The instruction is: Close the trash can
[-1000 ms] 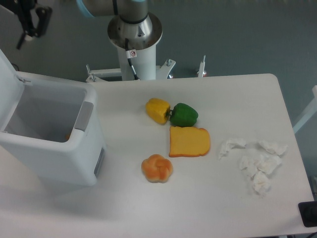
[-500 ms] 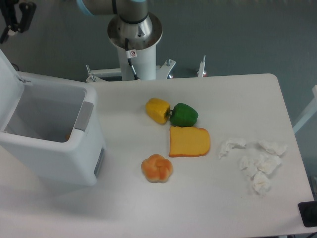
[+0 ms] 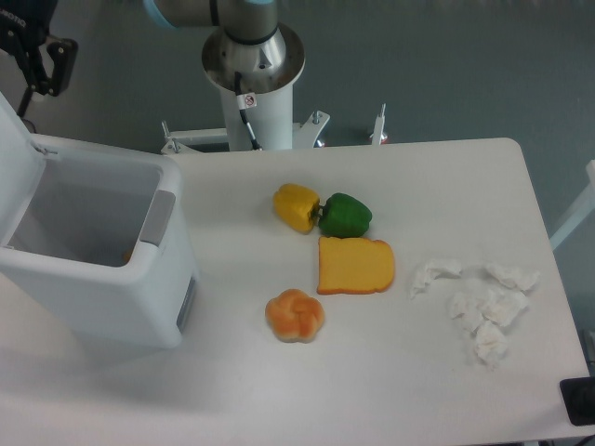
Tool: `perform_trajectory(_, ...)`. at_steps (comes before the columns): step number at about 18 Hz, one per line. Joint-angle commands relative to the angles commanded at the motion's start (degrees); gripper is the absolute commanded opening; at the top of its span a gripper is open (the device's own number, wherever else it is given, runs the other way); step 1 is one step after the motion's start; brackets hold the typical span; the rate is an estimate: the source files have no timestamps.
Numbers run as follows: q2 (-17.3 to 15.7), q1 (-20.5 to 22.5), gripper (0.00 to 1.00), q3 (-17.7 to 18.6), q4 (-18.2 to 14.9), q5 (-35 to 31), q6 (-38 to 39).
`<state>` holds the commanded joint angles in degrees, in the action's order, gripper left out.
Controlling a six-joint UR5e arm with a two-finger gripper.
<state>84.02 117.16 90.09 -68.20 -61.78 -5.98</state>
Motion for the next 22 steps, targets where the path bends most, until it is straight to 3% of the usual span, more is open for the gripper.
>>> perform_trajectory(7,0.71,0.53,1.00,-0.27,1.58,-4.05,0.09)
perform_trajectory(13,0.71,5.53,1.00,-0.44,1.84,-4.40,-0.53)
perform_trajectory(22,5.19,7.30,1.00,-0.53,4.83,-6.25,-0.70)
